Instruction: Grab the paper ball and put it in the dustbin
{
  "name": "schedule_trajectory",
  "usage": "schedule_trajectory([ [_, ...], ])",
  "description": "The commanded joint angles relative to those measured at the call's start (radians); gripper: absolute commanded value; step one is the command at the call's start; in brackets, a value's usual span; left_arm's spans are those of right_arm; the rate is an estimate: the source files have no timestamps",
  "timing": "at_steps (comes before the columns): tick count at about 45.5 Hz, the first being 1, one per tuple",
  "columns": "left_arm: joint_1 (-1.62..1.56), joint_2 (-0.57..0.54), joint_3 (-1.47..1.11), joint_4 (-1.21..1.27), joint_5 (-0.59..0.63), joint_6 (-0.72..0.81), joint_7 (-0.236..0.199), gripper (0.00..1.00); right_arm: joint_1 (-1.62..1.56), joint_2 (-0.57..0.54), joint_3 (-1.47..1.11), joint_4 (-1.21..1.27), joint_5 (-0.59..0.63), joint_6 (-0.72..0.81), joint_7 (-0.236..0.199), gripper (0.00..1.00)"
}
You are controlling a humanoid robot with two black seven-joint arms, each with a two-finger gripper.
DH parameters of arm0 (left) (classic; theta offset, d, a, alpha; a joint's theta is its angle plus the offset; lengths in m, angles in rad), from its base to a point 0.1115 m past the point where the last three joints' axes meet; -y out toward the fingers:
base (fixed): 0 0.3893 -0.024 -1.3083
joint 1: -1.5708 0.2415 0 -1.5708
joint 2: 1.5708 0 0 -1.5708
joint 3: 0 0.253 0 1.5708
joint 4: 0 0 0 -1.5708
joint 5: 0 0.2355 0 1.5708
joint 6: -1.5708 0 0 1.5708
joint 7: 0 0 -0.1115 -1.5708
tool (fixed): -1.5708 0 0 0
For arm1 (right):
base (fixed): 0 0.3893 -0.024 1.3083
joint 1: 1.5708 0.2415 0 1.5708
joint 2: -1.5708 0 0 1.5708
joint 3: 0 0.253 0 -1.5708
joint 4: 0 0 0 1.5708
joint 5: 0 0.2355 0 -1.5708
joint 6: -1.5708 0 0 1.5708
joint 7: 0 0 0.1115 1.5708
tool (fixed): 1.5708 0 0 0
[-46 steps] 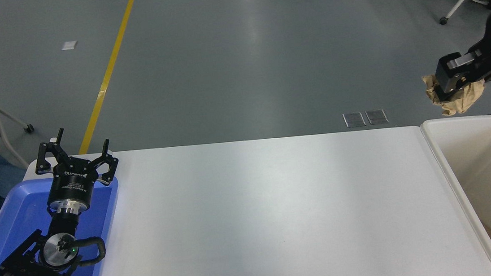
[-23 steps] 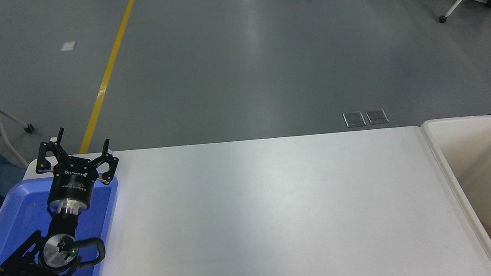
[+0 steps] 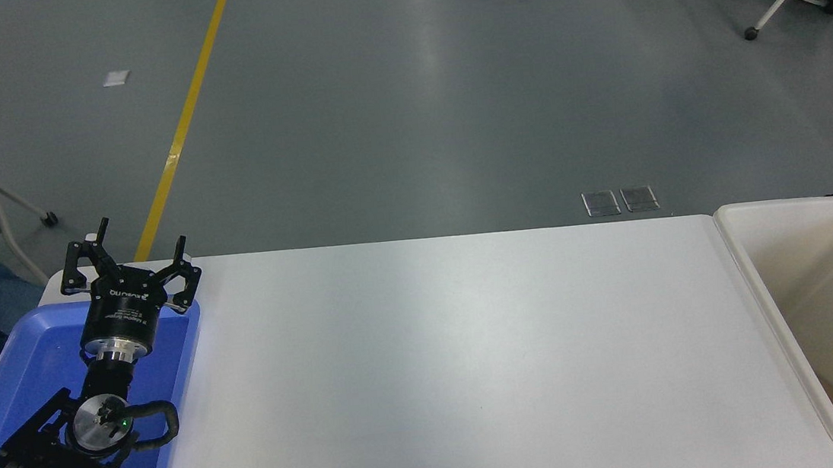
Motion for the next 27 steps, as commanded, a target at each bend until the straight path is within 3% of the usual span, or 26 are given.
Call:
schedule_trajectory([
  [1,0.0,0.0,0.0,0.0,0.0,0.001,0.0,1.0,-0.221,0.161,0.113,-0.112,0.098,-0.125,-0.042,0.0],
  [6,0.0,0.0,-0.002,0.0,0.0,0.001,0.0,1.0,-0.229,0.183,0.113,-0.109,0.1,-0.151,-0.051,0.03],
  [7,0.0,0.0,0.0,0.0,0.0,0.001,0.0,1.0,-0.229,0.184,0.115,-0.108,0.1,-0.16,-0.056,0.16],
  [9,0.0,0.0,0.0,0.0,0.0,0.001,0.0,1.0,-0.229,0.184,0.112,-0.108,0.1,-0.169,-0.059,0.32],
  [10,0.0,0.0,-0.002,0.0,0.0,0.001,0.0,1.0,-0.229,0.183,0.111,-0.109,0.1,-0.169,-0.059,0.48],
  [11,0.0,0.0,0.0,0.0,0.0,0.001,0.0,1.0,-0.229,0.183,0.113,-0.111,0.101,-0.172,-0.061,0.78],
  [12,0.0,0.0,-0.002,0.0,0.0,0.001,0.0,1.0,-0.227,0.18,0.113,-0.109,0.101,-0.174,-0.061,1.0],
  [27,-0.002,0.0,0.001,0.0,0.0,0.001,0.0,1.0,-0.111,0.138,-0.003,-0.042,0.104,-0.149,-0.053,1.0],
])
